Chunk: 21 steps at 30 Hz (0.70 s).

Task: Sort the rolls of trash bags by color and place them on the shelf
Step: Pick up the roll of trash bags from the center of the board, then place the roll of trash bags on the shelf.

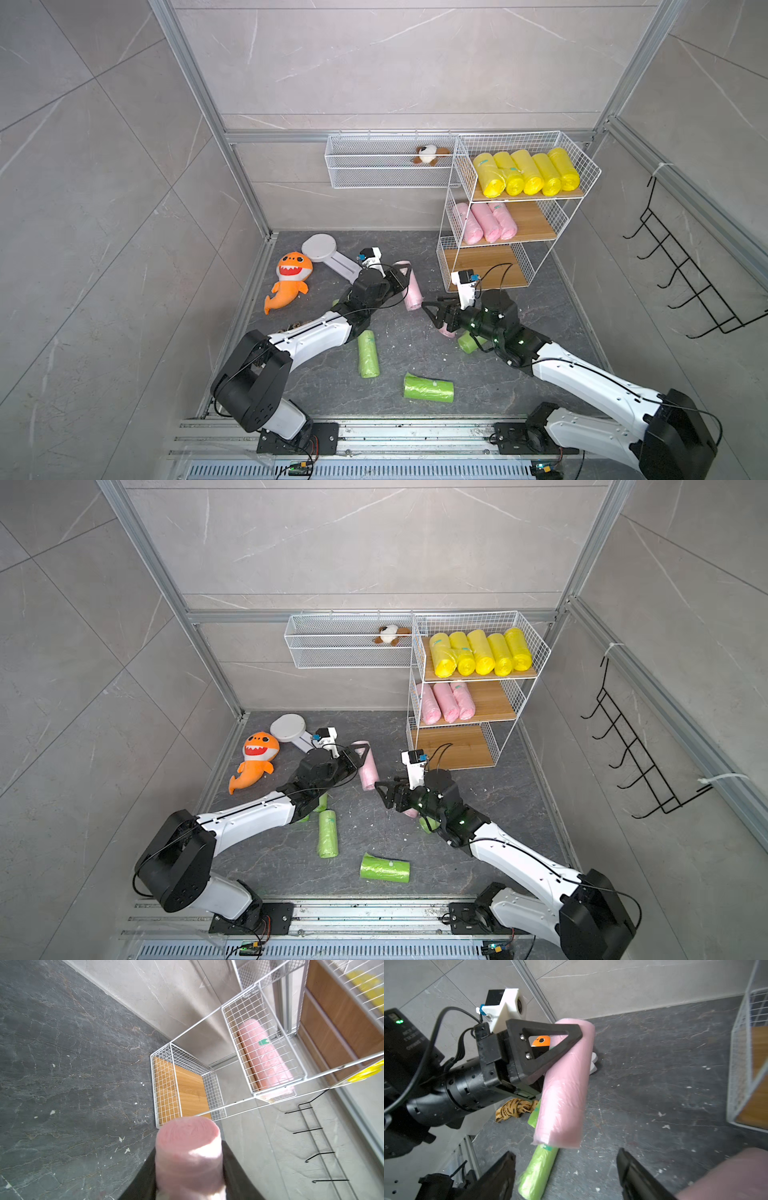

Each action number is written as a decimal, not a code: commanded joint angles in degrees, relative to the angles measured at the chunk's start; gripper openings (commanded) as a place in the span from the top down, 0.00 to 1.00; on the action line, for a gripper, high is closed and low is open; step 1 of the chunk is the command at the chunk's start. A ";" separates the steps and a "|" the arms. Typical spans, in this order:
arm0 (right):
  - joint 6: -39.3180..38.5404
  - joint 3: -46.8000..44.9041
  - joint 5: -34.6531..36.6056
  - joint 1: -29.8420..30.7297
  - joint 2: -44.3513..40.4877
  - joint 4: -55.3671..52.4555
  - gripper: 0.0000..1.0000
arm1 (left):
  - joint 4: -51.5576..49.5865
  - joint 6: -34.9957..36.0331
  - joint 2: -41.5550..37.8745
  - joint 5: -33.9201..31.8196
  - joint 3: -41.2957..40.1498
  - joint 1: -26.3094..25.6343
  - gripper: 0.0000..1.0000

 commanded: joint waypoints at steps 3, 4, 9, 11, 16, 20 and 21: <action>1.64 2.82 7.65 4.67 4.18 9.48 0.05 | 12.08 -9.27 -5.09 -3.46 -3.91 -0.07 0.69; 1.81 3.11 8.87 5.30 4.81 9.57 0.03 | 12.95 -10.28 -5.41 -3.76 -4.65 -0.06 0.69; 1.65 5.18 14.15 8.40 8.54 11.13 0.02 | 15.32 -13.34 -7.20 -5.28 -7.01 -0.41 0.69; 2.10 5.91 15.10 8.96 9.92 11.70 0.04 | 16.24 -14.21 -7.55 -5.30 -7.61 -0.50 0.69; 2.25 6.76 15.60 9.56 11.97 14.70 0.16 | 17.34 -15.81 -8.19 -5.74 -8.56 -0.76 0.69; 1.87 7.78 15.25 10.06 13.09 15.28 0.33 | 18.48 -16.97 -8.28 -6.10 -9.43 -0.85 0.69; 1.83 7.90 15.08 10.18 13.40 15.57 0.37 | 18.87 -17.17 -8.36 -6.33 -9.66 -0.93 0.69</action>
